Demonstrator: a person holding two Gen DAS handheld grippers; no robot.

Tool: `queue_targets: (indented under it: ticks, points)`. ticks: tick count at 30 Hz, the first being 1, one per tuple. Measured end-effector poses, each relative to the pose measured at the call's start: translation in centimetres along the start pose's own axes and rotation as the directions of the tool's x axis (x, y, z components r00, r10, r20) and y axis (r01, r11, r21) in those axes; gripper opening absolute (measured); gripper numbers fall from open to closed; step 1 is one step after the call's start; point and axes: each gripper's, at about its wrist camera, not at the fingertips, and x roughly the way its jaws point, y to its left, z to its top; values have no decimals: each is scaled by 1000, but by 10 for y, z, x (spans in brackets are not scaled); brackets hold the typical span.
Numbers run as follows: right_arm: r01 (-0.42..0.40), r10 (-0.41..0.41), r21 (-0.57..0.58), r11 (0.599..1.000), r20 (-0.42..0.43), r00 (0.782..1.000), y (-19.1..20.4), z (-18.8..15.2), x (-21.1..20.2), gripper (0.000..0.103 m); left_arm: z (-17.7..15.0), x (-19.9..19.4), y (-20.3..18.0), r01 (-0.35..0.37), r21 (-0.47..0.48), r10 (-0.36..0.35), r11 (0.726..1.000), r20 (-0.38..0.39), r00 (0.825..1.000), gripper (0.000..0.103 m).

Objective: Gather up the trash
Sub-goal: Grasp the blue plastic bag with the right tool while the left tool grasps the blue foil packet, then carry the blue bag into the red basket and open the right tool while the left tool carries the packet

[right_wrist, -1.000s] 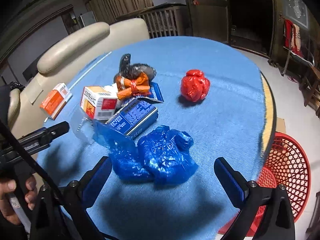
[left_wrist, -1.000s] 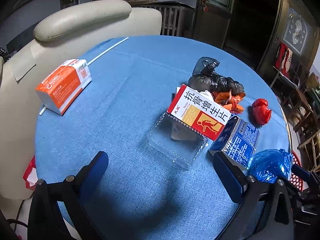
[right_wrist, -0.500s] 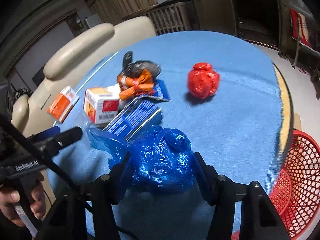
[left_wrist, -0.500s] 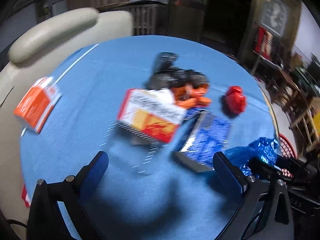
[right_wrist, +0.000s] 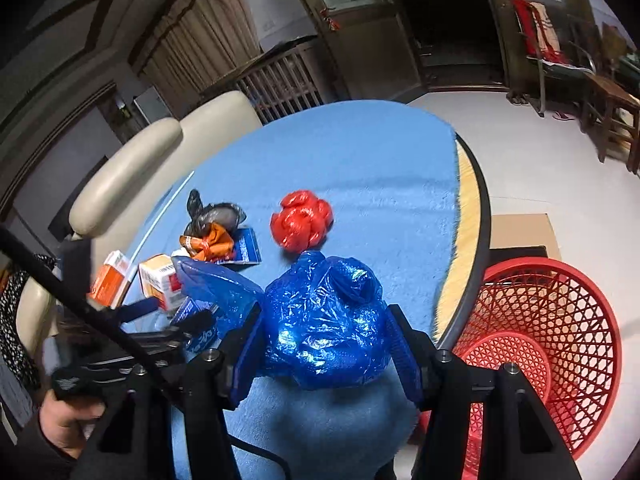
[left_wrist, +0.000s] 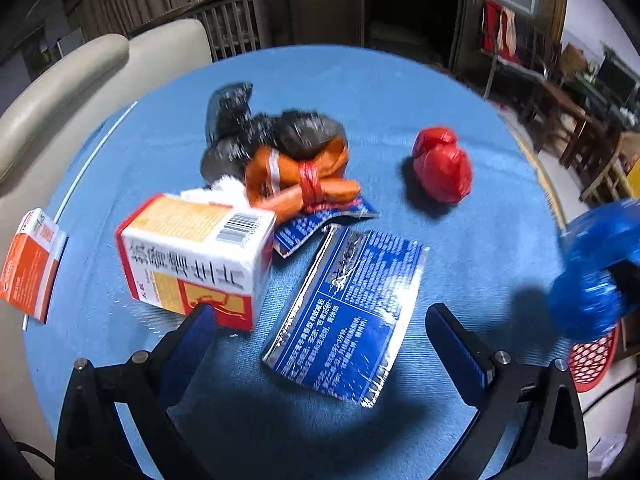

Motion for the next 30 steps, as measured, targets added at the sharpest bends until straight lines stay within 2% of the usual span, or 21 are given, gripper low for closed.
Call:
queue_targets:
  ticks: [5,6,9,16,23,30]
  points:
    - [-9,9,6,1000,-2,1000,-2,0,-1,61,-2,15,-3,-29,26,30,999,-45,999,103]
    - [-11,11,6,1000,-6,1000,-1,0,1,61,-3,16,-4,-34,37,35,999,-46,998,100]
    - [-15,15,5,1000,-6,1000,-1,-2,1,61,-6,18,-7,0,51,4,999,-79,997,67]
    - [-14,14,5,1000,-1,1000,-1,-3,-3,61,-5,1,-13,18,57,-16,998,-51,999,65]
    - [-1,1,13,1000,22,1000,-4,-3,-16,61,1,-43,-17,38,73,-39,997,11,999,65]
    - [43,-46,63,997,49,998,-28,-8,-38,61,4,-86,-25,96,81,-104,992,92,990,65]
